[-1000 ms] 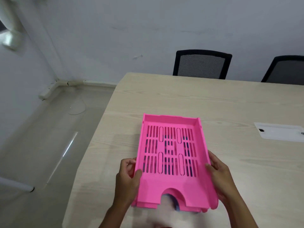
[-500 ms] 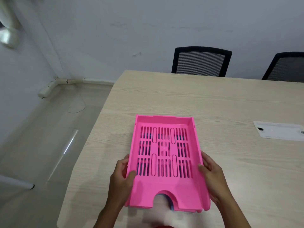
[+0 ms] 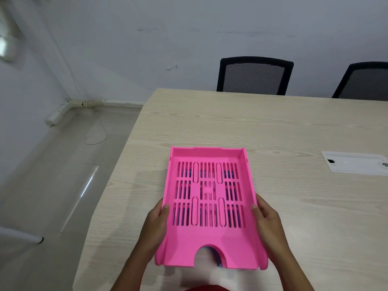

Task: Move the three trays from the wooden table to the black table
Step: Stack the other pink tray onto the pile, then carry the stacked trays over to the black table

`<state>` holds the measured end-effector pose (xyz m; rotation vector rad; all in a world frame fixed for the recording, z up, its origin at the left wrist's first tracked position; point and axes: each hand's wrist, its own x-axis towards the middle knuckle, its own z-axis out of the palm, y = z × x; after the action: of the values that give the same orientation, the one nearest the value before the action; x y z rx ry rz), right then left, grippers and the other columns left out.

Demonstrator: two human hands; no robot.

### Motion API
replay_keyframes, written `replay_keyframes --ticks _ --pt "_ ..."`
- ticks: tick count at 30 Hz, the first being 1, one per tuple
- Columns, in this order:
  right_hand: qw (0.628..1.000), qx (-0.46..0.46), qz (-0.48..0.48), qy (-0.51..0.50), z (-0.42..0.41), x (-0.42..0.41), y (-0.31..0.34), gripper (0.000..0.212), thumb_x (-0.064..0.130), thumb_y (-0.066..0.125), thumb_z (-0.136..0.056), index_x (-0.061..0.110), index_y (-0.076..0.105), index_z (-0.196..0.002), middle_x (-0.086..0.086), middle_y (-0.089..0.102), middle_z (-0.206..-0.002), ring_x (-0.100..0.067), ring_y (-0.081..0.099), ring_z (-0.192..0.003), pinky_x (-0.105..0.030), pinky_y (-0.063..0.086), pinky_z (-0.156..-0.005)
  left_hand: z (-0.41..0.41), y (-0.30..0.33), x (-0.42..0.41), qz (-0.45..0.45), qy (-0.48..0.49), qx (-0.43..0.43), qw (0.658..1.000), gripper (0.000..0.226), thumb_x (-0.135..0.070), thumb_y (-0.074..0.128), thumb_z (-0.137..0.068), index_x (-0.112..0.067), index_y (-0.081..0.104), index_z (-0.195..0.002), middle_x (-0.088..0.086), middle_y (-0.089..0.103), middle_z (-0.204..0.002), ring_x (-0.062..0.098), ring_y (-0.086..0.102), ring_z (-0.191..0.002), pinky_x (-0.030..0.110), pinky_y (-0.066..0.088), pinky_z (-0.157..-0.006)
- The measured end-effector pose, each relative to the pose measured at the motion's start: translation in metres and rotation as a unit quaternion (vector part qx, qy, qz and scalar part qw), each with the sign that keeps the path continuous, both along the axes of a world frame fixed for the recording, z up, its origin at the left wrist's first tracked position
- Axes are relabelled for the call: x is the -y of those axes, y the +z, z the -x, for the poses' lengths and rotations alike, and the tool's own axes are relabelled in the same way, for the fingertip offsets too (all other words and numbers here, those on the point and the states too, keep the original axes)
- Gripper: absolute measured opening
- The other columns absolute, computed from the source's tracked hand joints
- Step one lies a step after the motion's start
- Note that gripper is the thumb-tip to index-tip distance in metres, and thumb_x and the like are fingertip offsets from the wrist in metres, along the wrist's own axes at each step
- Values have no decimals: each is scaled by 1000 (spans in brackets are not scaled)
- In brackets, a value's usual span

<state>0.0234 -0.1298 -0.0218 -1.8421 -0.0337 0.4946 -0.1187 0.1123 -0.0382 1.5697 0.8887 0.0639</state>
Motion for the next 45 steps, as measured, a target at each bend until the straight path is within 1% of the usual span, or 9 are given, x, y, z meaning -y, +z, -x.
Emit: replay_keyframes --ticks 14,21,25,27,30,32,36,40,45 --pt "1000 10 13 -12 -10 -2 -6 40 18 44 -103 41 65 -127 9 76 -114 -18 72 -103 -50 59 -90 -12 1 -11 -9 -34 6 999 33 -30 38 -105 -29 63 -127 -1 78 -106 21 74 -98 53 56 -93" --pt "999 8 -15 -44 -9 0 -13 36 13 49 -101 29 67 -128 5 75 -114 -21 72 -101 -49 59 -88 -14 -5 -3 -4 -33 24 999 35 -28 36 -105 -30 58 -133 0 75 -113 21 71 -104 51 54 -96" --pt "997 -8 -56 -58 -16 3 -21 37 7 53 -97 21 65 -130 -6 72 -120 -29 70 -104 -53 57 -91 -14 -9 -7 86 22 60 994 34 -19 50 -99 -22 53 -133 14 70 -121 32 70 -102 57 54 -93" --pt "994 -72 -84 -26 -18 3 -27 37 18 57 -97 20 58 -134 -12 72 -119 -33 72 -100 -52 57 -88 -13 -16 -11 158 46 79 983 53 -27 62 -87 -22 47 -137 18 69 -122 37 71 -99 59 55 -90" --pt "973 -199 -113 39 -22 11 -44 64 57 65 -82 21 57 -135 -11 74 -120 -37 70 -108 -58 45 -105 -13 -21 -10 206 42 89 974 66 -34 67 -76 -30 45 -138 16 70 -121 38 71 -101 61 55 -90" --pt "963 -227 -127 64 -23 13 -49 72 66 63 -76 19 63 -130 -12 74 -121 -38 67 -112 -61 34 -113 -13 -26 -11 223 40 100 969 65 -35 67 -77 -29 47 -139 16 71 -122 40 71 -104 61 55 -90" --pt "961 -214 -168 52 -24 10 -56 78 60 72 -68 10 64 -127 -16 75 -114 -37 71 -97 -59 41 -108 -8 -24 -8 245 26 113 962 50 -37 65 -79 -25 59 -128 13 77 -108 34 74 -92 50 58 -80" --pt "951 -235 -189 68 -32 4 -60 99 56 86 -51 3 59 -129 -20 72 -107 -34 70 -82 -44 54 -83 4 -30 -6 227 41 116 966 52 -38 66 -81 -23 62 -130 16 76 -113 37 73 -99 59 52 -95" --pt "938 -270 -184 117 -37 -5 -70 96 55 85 -53 4 59 -130 -24 69 -116 -38 66 -92 -52 49 -93 29 -38 -2 206 78 119 968 63 -46 71 -75 -29 60 -134 17 74 -120 42 68 -111 64 47 -102"
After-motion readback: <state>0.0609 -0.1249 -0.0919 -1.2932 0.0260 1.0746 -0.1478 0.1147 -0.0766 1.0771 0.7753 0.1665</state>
